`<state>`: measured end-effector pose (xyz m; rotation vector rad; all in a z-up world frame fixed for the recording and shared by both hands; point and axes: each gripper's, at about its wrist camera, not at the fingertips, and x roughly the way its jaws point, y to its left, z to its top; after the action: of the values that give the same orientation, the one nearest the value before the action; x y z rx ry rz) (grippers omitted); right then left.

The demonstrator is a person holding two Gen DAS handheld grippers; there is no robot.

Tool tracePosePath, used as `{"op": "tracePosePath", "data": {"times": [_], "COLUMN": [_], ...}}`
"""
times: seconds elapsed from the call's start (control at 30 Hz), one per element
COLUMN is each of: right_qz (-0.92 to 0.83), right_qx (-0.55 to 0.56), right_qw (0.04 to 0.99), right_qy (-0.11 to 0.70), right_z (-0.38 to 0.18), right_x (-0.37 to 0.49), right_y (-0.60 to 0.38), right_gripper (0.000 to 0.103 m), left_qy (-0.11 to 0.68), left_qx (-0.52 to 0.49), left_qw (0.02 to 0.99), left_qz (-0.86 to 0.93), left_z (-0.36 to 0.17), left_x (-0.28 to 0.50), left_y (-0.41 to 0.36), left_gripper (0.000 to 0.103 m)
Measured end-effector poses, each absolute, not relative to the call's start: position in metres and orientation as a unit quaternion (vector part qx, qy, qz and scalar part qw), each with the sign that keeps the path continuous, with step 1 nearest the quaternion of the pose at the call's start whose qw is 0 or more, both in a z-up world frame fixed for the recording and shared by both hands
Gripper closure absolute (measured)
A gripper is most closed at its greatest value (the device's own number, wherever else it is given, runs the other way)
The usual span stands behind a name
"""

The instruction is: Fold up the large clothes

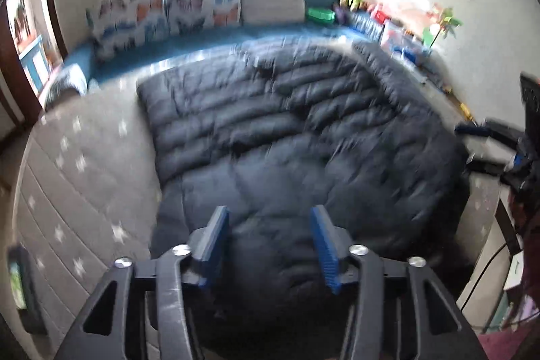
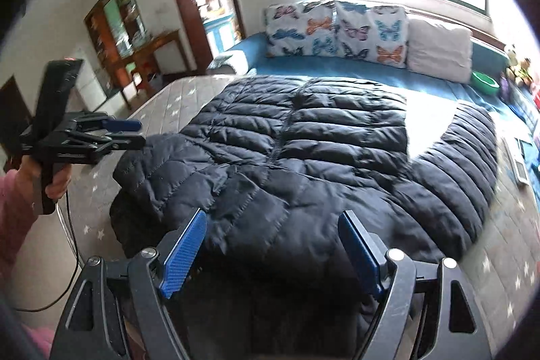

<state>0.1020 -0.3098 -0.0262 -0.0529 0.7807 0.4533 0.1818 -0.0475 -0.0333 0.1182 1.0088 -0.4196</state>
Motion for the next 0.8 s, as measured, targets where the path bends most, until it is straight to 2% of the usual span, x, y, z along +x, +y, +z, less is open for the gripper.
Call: {"op": "tracePosePath", "data": {"times": [0.03, 0.23, 0.33, 0.47, 0.6, 0.67, 0.8], "right_qz": [0.219, 0.188, 0.198, 0.190, 0.195, 0.194, 0.202], "right_qx": [-0.033, -0.054, -0.038, -0.052, -0.047, -0.046, -0.055], "right_qw": [0.894, 0.866, 0.868, 0.867, 0.879, 0.867, 0.859], "right_qy": [0.389, 0.459, 0.453, 0.458, 0.434, 0.457, 0.468], "right_z": [-0.034, -0.099, -0.112, -0.093, -0.074, -0.083, -0.094], "right_x": [0.109, 0.135, 0.140, 0.134, 0.120, 0.124, 0.128], "right_y": [-0.307, -0.316, -0.324, -0.326, -0.337, -0.339, -0.340], "right_gripper": [0.015, 0.015, 0.015, 0.015, 0.015, 0.015, 0.015], "left_qy": [0.485, 0.493, 0.496, 0.507, 0.483, 0.469, 0.470], "left_qx": [0.058, 0.028, 0.026, 0.061, 0.085, 0.098, 0.094], "left_qw": [0.850, 0.846, 0.845, 0.840, 0.850, 0.853, 0.841], "left_qz": [-0.196, -0.202, -0.199, -0.183, -0.192, -0.208, -0.251], "left_z": [-0.045, -0.096, -0.102, -0.081, -0.038, -0.023, -0.007], "left_x": [0.181, 0.165, 0.166, 0.164, 0.154, 0.149, 0.149], "left_y": [-0.043, -0.021, -0.022, -0.030, -0.048, -0.066, -0.108], "left_gripper": [0.061, 0.061, 0.061, 0.061, 0.059, 0.053, 0.053]}}
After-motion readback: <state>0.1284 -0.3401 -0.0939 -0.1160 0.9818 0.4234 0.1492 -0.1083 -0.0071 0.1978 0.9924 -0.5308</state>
